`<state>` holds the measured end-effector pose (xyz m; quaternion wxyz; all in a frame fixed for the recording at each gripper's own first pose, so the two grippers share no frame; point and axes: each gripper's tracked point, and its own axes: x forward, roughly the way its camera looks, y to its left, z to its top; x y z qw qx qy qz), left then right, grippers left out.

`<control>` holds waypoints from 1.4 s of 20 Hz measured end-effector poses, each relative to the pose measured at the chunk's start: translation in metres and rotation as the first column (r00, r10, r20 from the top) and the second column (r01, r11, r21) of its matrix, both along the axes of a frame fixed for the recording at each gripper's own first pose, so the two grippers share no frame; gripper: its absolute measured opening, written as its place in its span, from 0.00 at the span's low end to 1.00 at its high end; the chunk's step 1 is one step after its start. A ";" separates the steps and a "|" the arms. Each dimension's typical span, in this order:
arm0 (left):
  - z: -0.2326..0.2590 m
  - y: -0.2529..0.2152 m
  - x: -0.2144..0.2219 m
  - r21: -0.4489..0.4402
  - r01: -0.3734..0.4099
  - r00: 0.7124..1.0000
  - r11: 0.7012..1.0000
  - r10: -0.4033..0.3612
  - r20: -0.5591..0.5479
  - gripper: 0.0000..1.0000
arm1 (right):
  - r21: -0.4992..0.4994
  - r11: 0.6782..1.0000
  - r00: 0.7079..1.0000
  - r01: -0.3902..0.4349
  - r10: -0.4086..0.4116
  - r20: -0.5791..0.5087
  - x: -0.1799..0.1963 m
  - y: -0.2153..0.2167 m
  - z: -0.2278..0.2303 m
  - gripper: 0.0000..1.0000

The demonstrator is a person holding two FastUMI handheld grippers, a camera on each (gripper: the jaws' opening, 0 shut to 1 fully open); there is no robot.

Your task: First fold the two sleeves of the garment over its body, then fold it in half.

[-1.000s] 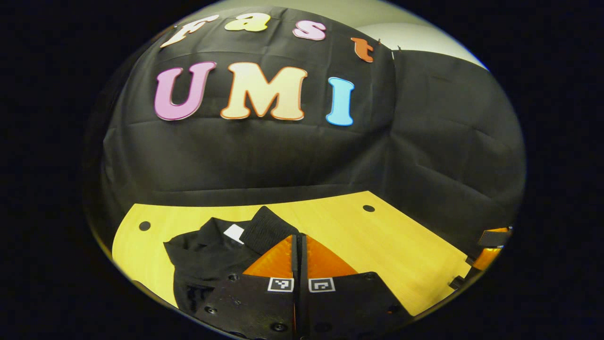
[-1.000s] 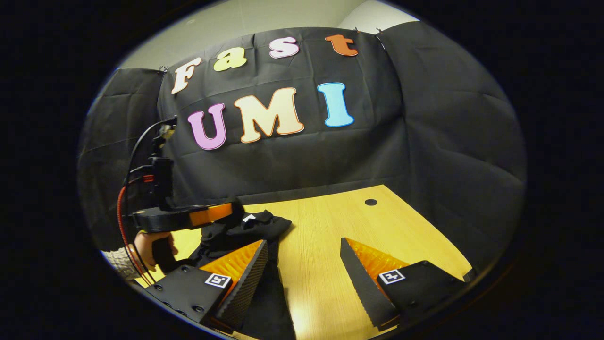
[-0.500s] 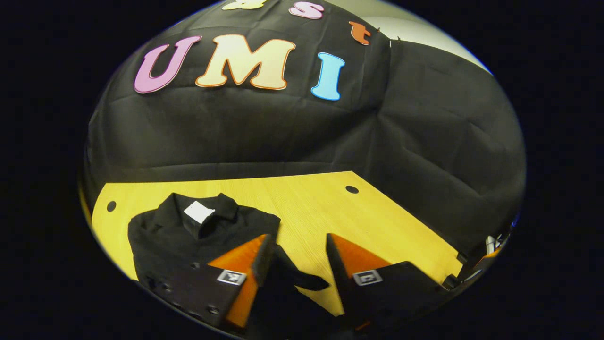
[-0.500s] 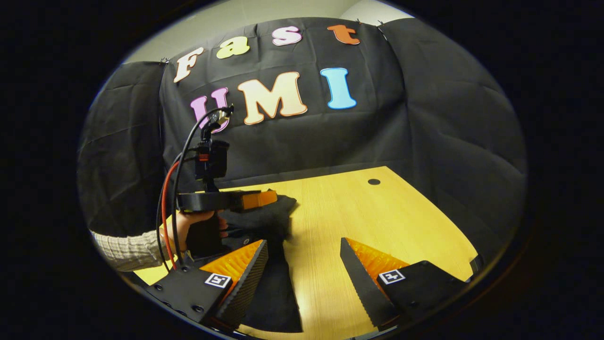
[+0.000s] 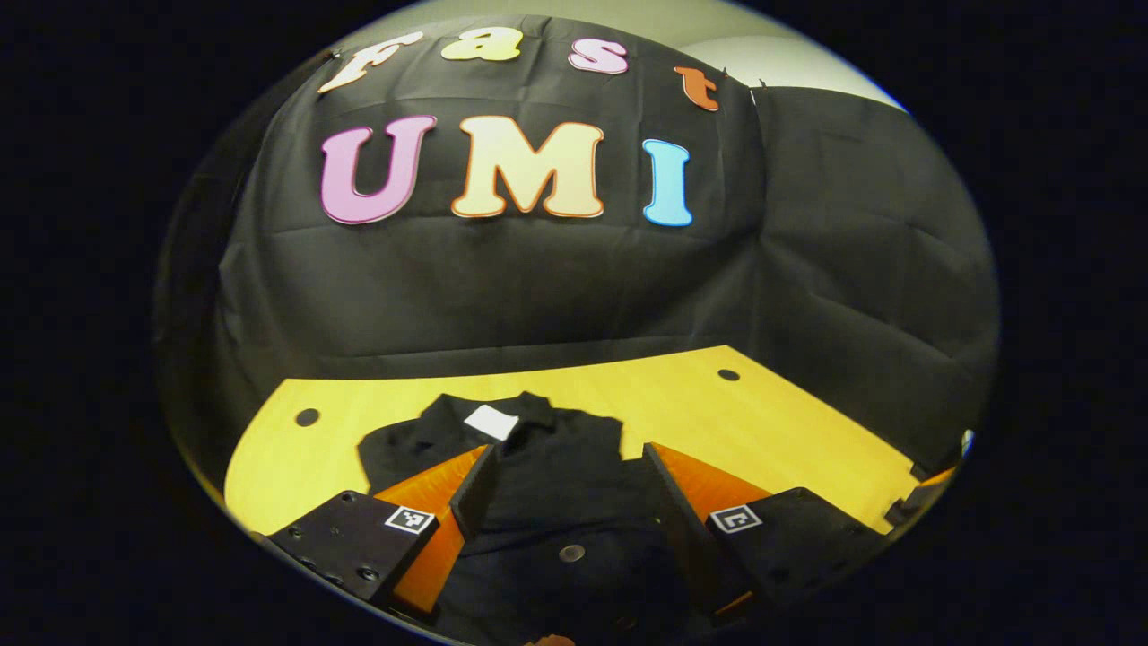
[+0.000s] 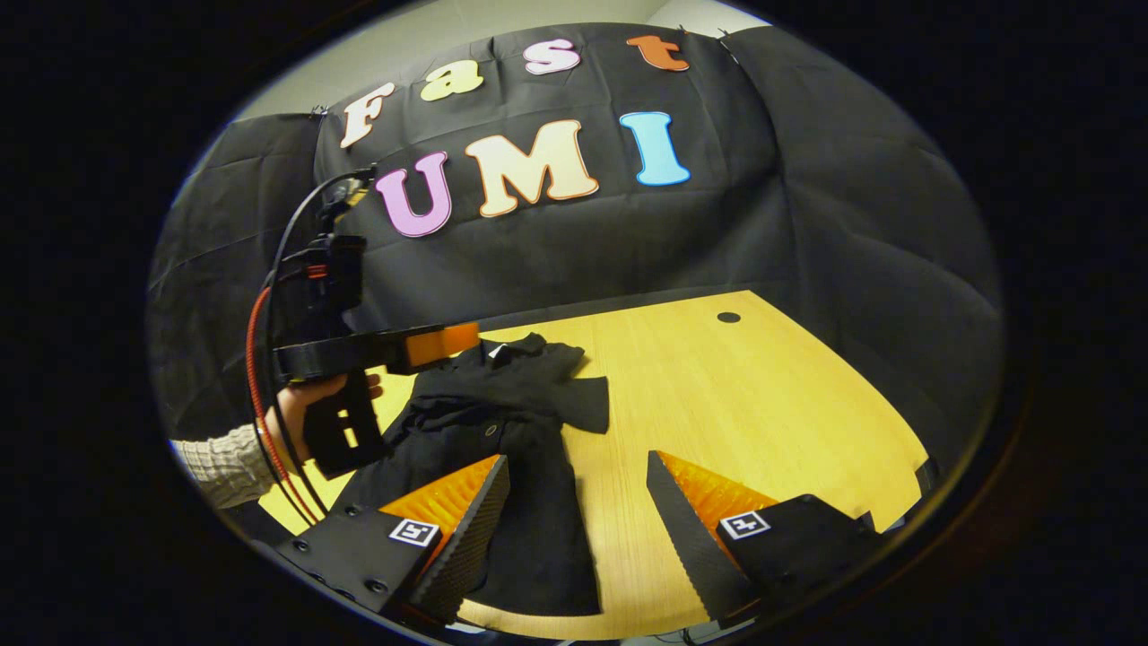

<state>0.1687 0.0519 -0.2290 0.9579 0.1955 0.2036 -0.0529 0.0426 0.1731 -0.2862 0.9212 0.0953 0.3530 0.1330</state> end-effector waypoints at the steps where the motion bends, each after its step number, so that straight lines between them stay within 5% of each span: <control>1: 0.004 0.015 -0.015 0.007 -0.019 1.000 1.000 0.019 0.004 0.95 | -0.001 1.000 1.000 -0.014 0.014 -0.005 -0.005 0.005 -0.004 0.97; 9: -0.008 0.123 -0.154 0.094 -0.225 0.973 0.970 0.228 -0.022 0.95 | -0.056 0.988 0.987 -0.141 0.136 -0.083 -0.059 0.043 -0.061 0.98; 14: -0.033 0.156 -0.223 0.052 -0.352 0.932 0.934 0.355 -0.068 0.95 | -0.078 0.982 0.974 -0.171 0.157 -0.166 -0.085 0.046 -0.101 0.93; 28: -0.080 0.187 -0.300 0.111 -0.410 0.887 0.905 0.424 -0.182 0.95 | -0.198 0.950 0.953 -0.243 0.195 -0.233 -0.112 0.055 -0.143 0.98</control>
